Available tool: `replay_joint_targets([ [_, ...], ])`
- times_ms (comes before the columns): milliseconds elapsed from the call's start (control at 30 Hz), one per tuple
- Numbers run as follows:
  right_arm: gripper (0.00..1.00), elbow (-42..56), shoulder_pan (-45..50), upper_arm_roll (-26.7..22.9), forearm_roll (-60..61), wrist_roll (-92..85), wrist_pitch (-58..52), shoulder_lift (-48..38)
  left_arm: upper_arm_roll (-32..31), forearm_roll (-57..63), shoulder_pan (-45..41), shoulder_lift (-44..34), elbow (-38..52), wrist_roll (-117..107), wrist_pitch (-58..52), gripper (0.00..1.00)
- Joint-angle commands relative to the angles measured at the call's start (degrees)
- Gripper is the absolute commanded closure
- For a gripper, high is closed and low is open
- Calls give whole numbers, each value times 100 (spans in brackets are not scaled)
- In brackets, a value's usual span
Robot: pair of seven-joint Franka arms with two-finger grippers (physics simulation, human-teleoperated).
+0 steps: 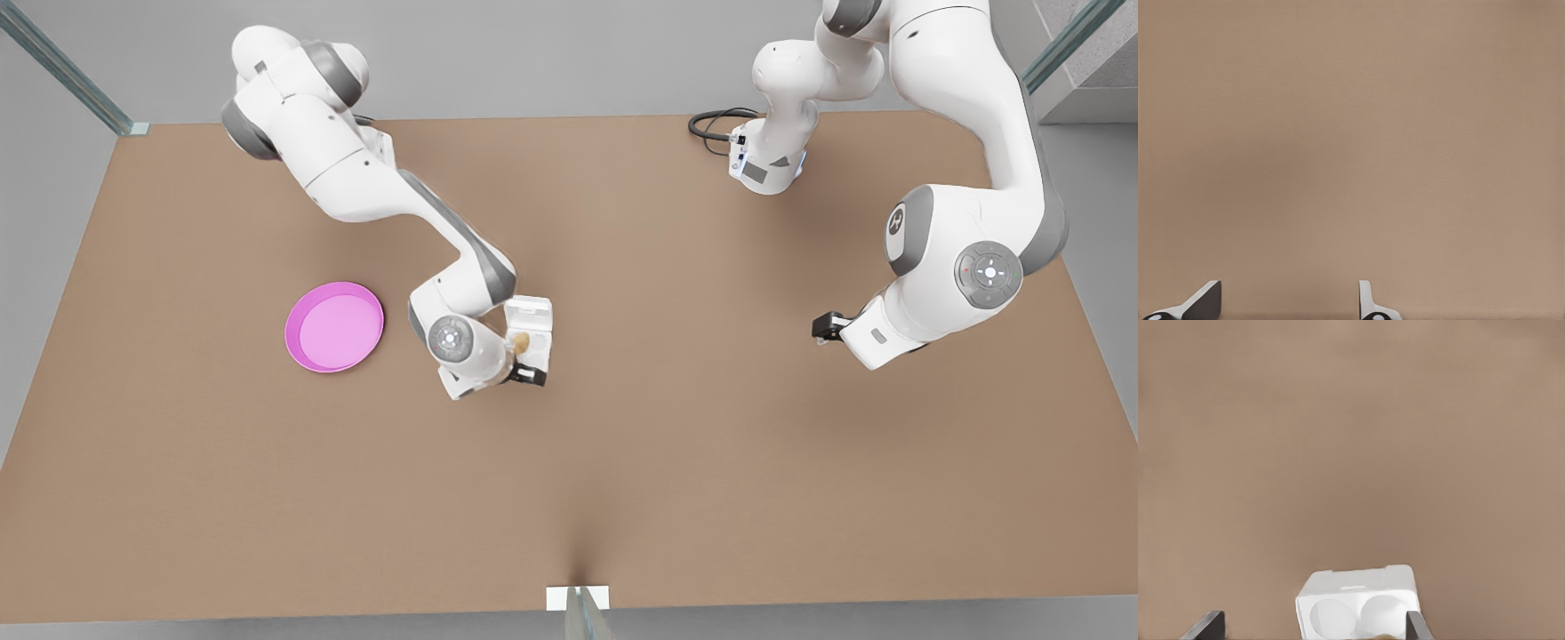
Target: Pack egg into the box and close the box lid
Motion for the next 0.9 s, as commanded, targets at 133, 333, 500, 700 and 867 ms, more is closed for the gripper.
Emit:
replay_joint_targets([
  [133,0,878,-1821,-338,-152,-3605,-2555,-1579,-88,162,-1856,222,3,-1420,-1084,4],
  [333,0,966,-3149,-329,-468,-5348,-4973,-2793,-106,-2061,-4107,1725,583,-7915,1490,79],
  [500,0,-773,-2718,-329,-355,-4028,-3075,-3768,-106,-2044,-4960,2376,627,-8566,3116,79],
  [700,0,96,-775,-2122,-108,-4397,-3777,-3277,-97,-1411,-4925,2692,460,-8417,3073,79],
  [867,0,122,-837,-2140,-82,-4371,-3927,-3250,-88,-1332,-4907,2824,460,-8391,3064,79],
])
